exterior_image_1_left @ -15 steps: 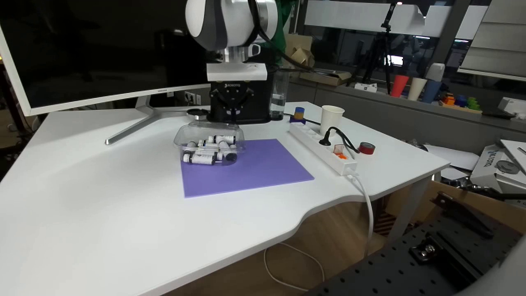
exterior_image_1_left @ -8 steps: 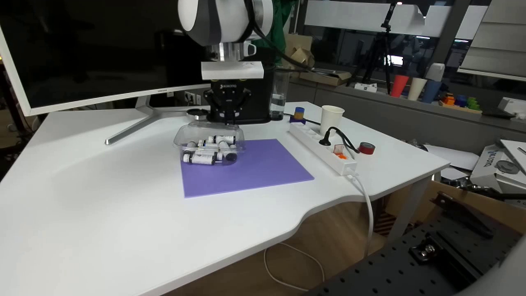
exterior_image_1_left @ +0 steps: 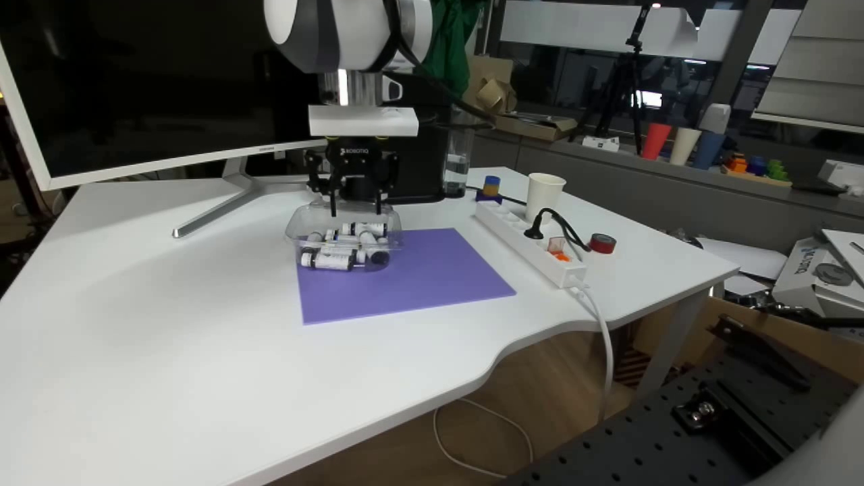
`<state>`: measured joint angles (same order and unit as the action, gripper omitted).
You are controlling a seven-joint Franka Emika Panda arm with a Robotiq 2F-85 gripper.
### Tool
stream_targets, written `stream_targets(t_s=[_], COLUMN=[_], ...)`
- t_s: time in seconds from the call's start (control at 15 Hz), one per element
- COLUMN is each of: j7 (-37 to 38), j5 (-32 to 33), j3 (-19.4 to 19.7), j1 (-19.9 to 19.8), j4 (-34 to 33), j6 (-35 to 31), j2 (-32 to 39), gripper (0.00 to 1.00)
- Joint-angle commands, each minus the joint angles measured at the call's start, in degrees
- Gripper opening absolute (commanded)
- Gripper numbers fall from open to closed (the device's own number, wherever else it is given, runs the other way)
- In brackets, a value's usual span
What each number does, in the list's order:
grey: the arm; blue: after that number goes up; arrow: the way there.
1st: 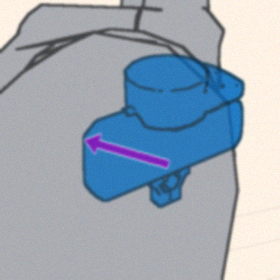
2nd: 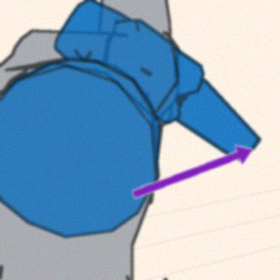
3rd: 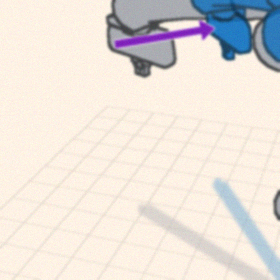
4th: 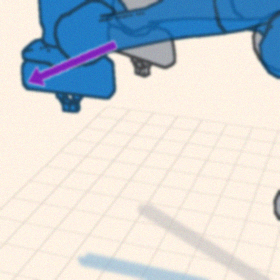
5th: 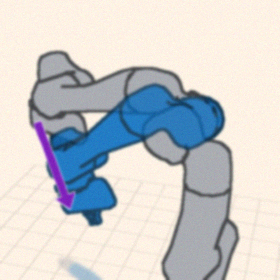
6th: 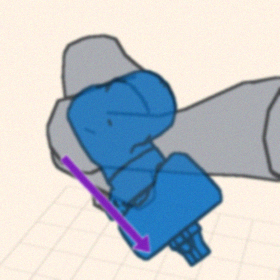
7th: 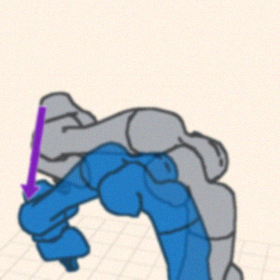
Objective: Take a bottle out of the box and put it on the mat
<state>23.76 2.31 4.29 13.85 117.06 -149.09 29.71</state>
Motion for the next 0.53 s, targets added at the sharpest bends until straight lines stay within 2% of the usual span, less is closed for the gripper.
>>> stream_targets(t_s=[0.0,0.47], j7=[-2.1,-4.2], j5=[-1.6,-2.7], j3=[-1.7,-2.7], j1=[-2.2,-3.8], j4=[1.8,3.1], j6=[2.0,3.3], j2=[-1.0,-0.4], gripper=[1.0,1.0])
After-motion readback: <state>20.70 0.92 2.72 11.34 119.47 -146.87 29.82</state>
